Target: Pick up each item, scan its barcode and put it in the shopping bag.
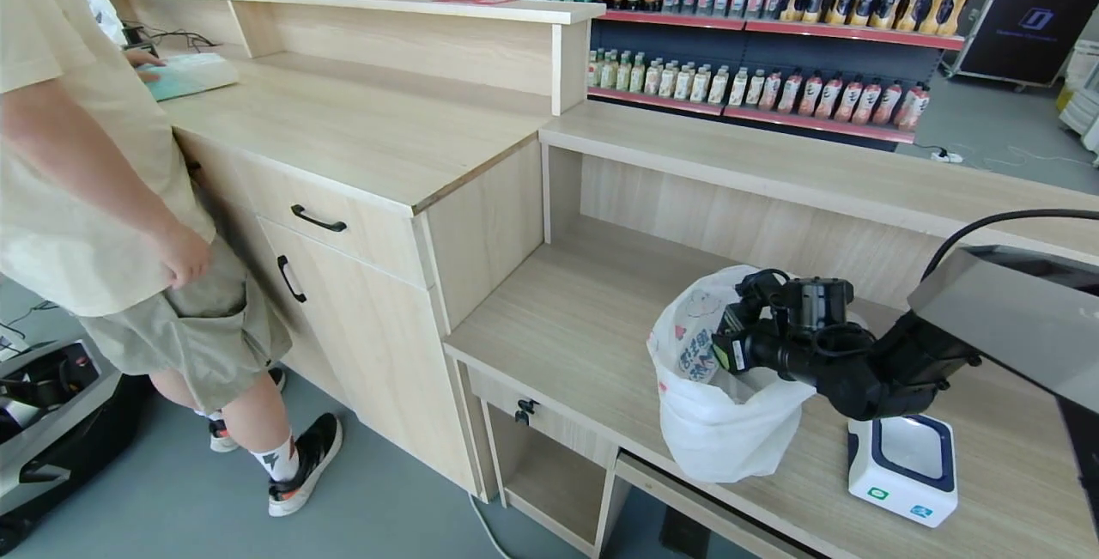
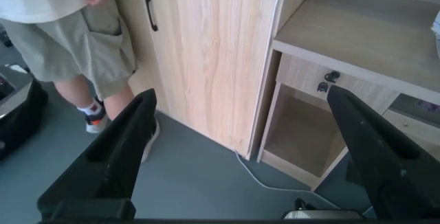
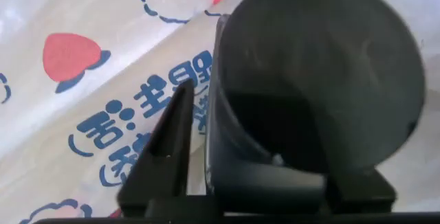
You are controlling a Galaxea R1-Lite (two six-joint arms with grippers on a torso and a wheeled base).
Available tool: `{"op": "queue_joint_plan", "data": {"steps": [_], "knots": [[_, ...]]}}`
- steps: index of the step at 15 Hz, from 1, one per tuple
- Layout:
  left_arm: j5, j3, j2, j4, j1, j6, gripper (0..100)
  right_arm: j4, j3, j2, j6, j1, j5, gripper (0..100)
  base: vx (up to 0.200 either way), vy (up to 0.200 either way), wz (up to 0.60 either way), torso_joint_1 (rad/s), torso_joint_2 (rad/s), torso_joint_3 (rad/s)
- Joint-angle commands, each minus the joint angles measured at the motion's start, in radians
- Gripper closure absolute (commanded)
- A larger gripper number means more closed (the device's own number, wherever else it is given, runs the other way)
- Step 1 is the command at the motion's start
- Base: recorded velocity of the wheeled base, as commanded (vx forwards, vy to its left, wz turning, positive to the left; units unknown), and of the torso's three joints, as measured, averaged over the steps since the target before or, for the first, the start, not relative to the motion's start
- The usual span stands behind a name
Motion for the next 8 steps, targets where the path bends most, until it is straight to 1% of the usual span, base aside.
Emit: {"op": "queue_joint_plan", "data": {"steps": [1,2,4,5,6,7,8], "knots": [[0.000,0.000,0.000,0.000,0.001,0.000,0,0.002,0.026,-0.023,0.006,0.002,0.000,0,0.000,0.000,0.00,0.000,0.00,0.000],[0.000,0.000,0.000,0.000,0.001,0.000,0,0.003,0.032,-0.039,0.006,0.004,0.000,0,0.000,0.000,0.00,0.000,0.00,0.000],[0.000,0.000,0.000,0.000,0.001,0.000,0,0.012,0.029,-0.149,0.005,0.007,0.007,0,0.000,0.000,0.00,0.000,0.00,0.000],[0.000,0.000,0.000,0.000,0.001,0.000,0,0.037,0.043,-0.241,0.000,0.007,0.019,0,0.000,0.000,0.00,0.000,0.00,0.000],[0.000,0.000,0.000,0.000,0.001,0.000,0,0.054,0.052,-0.279,0.000,0.007,0.021,0,0.000,0.000,0.00,0.000,0.00,0.000],[0.000,0.000,0.000,0.000,0.002,0.000,0,0.106,0.095,-0.421,-0.014,0.001,0.019,0,0.000,0.000,0.00,0.000,0.00,0.000],[0.000,0.000,0.000,0.000,0.001,0.000,0,0.120,0.139,-0.513,-0.030,-0.004,0.016,0,0.000,0.000,0.00,0.000,0.00,0.000]]}}
